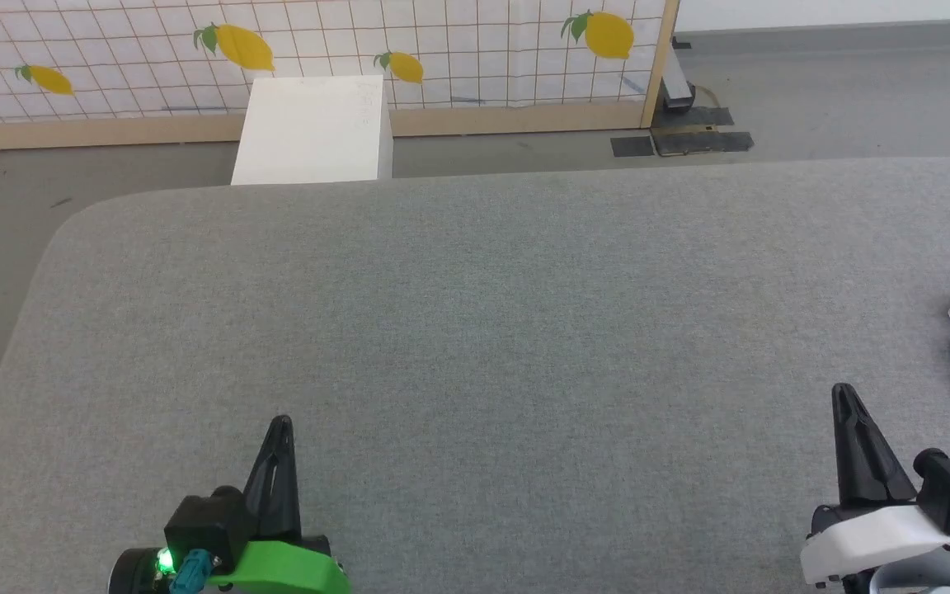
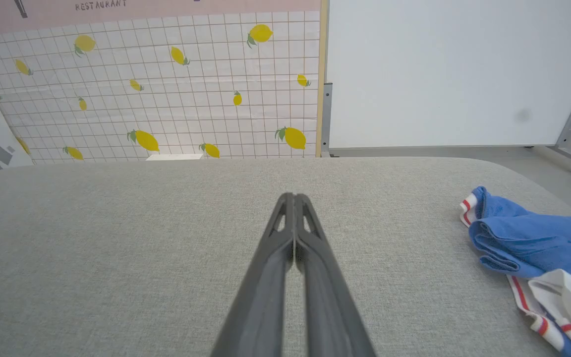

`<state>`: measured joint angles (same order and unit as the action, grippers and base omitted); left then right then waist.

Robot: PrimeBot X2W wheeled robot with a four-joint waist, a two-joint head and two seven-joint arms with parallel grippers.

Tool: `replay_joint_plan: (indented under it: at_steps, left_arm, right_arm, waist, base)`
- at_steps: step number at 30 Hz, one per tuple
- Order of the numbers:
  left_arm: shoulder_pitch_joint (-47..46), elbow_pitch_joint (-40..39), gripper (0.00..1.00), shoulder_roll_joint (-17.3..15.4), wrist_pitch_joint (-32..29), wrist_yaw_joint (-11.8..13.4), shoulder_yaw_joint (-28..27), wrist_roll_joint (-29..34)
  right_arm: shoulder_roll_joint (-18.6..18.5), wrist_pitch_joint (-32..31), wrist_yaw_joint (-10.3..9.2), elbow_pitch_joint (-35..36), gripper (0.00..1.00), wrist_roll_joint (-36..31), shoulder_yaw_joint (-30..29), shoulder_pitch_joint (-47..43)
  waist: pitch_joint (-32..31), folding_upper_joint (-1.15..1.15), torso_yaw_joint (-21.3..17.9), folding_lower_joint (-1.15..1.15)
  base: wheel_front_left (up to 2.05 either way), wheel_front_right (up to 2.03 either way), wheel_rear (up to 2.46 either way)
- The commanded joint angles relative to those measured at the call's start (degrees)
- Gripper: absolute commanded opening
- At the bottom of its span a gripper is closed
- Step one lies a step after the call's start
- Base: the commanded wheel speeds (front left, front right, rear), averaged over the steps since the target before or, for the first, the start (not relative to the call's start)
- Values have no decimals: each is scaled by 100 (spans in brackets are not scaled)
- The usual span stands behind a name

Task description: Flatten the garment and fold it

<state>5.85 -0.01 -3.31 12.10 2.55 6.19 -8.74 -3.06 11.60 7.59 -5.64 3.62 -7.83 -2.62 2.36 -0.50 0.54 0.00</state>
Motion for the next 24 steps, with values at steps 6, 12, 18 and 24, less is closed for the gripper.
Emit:
replay_joint_plan:
  at_steps: [6,12,18,24]
  left_arm:
    - [-118,0,0,11,-90,-44,-63,102]
    - [-147,0,0,13,-159,-57,-97,150]
    - [-176,0,0,15,-229,-70,-131,198]
    - [-205,0,0,17,-298,-84,-166,246]
  right_arm:
    - [4,-85,-2,68,0,-51,69,58]
    - [5,-151,-3,99,0,-71,113,71]
    - [6,-218,-3,129,0,-90,157,84]
    - [7,-284,-4,160,0,-109,202,96]
  waist:
    - [-15,12,-3,0]
    - [-29,14,-6,0]
    - [-42,17,-10,0]
    - [-56,19,-13,0]
  base:
    - [0,0,0]
    - [0,0,0]
    - [0,0,0]
    - [0,0,0]
